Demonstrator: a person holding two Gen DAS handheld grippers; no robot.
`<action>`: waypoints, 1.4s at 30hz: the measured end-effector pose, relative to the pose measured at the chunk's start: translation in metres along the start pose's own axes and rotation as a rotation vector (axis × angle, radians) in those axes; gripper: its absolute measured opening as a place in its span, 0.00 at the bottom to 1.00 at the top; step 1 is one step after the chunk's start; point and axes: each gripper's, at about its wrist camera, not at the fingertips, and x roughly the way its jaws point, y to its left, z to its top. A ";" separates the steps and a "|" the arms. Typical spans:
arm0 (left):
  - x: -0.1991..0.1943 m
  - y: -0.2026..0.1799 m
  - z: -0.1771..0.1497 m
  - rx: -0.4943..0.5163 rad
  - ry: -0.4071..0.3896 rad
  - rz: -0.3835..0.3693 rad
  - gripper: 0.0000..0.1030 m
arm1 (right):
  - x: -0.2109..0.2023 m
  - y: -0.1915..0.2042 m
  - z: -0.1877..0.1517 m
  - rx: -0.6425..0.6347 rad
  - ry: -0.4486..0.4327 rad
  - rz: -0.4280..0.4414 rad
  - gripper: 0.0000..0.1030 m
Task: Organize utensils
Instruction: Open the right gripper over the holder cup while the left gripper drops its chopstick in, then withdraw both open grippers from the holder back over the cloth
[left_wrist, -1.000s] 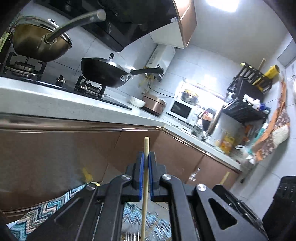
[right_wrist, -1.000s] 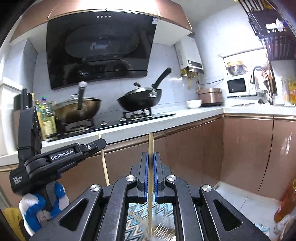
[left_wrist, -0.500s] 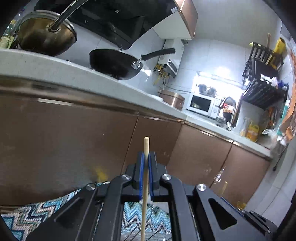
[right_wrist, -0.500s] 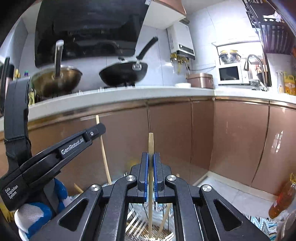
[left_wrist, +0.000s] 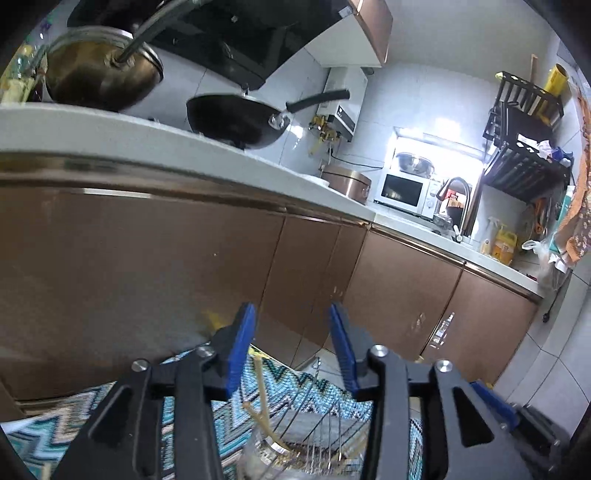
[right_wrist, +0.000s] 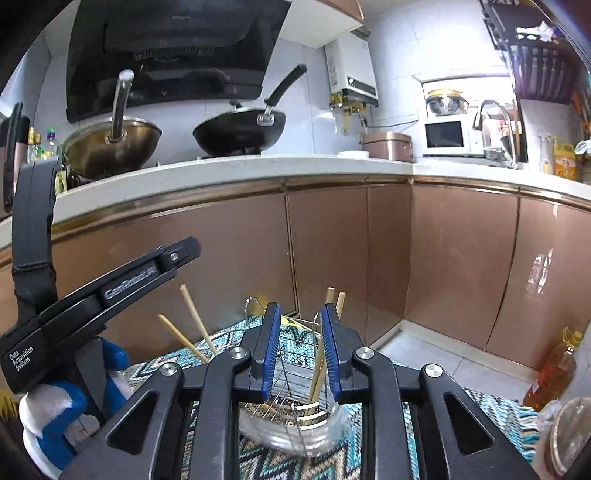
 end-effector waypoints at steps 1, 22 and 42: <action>-0.010 0.001 0.004 0.006 -0.001 0.005 0.45 | -0.008 0.000 0.002 0.002 -0.004 -0.003 0.22; -0.200 0.042 0.043 0.046 0.093 0.000 0.52 | -0.166 0.063 -0.004 0.006 0.076 0.012 0.24; -0.310 0.052 0.043 0.153 0.145 0.019 0.52 | -0.243 0.073 -0.019 0.049 0.087 0.078 0.29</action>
